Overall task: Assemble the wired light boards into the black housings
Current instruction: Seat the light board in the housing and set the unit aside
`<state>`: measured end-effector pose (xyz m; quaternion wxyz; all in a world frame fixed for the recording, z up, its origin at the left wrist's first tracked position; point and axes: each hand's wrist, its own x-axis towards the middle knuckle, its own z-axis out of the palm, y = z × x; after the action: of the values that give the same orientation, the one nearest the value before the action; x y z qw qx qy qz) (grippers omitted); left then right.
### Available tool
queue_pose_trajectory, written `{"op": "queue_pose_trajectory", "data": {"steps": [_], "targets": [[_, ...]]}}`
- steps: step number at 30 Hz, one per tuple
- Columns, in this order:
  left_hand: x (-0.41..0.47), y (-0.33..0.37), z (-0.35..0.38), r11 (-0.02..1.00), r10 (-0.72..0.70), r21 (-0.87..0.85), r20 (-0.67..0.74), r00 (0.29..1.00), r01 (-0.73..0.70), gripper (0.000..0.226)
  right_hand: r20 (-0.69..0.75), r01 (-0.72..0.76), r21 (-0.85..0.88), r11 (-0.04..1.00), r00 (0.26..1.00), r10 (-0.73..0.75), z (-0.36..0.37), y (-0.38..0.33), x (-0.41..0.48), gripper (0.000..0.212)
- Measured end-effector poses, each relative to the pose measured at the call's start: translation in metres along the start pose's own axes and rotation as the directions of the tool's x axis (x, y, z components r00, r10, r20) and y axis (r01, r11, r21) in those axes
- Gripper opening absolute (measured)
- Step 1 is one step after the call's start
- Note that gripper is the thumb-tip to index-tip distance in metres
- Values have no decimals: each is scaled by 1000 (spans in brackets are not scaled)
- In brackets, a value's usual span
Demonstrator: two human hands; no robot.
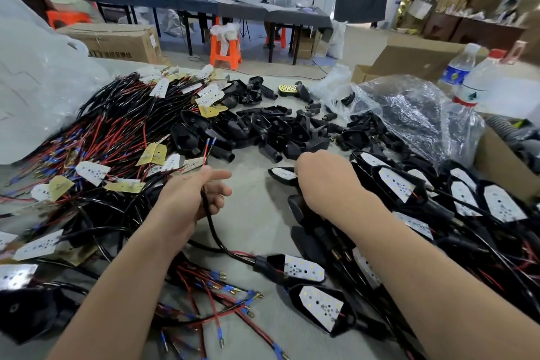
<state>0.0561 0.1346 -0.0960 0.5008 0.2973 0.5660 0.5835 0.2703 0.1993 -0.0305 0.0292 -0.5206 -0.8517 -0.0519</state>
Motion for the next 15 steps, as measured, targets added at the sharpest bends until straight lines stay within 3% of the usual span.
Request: {"op": "queue_pose_trajectory", "data": {"steps": [4,9,12,15], "targets": [[3,0,1,999,33,7,-43,999,-33,37,-6,-20,-65,998,1000,19,-10,-1,-30,40],[-2,-1,10,965,161,219,-59,985,-144,32,-122,-35,-99,994,992,23,-14,-14,-40,34],[-10,-1,16,966,205,161,12,979,-204,33,-133,13,187,982,991,12,-10,-39,-33,5],[-11,1,18,980,185,77,-4,983,-184,21,-4,5,562,827,1000,-3,10,-70,-30,19]]}}
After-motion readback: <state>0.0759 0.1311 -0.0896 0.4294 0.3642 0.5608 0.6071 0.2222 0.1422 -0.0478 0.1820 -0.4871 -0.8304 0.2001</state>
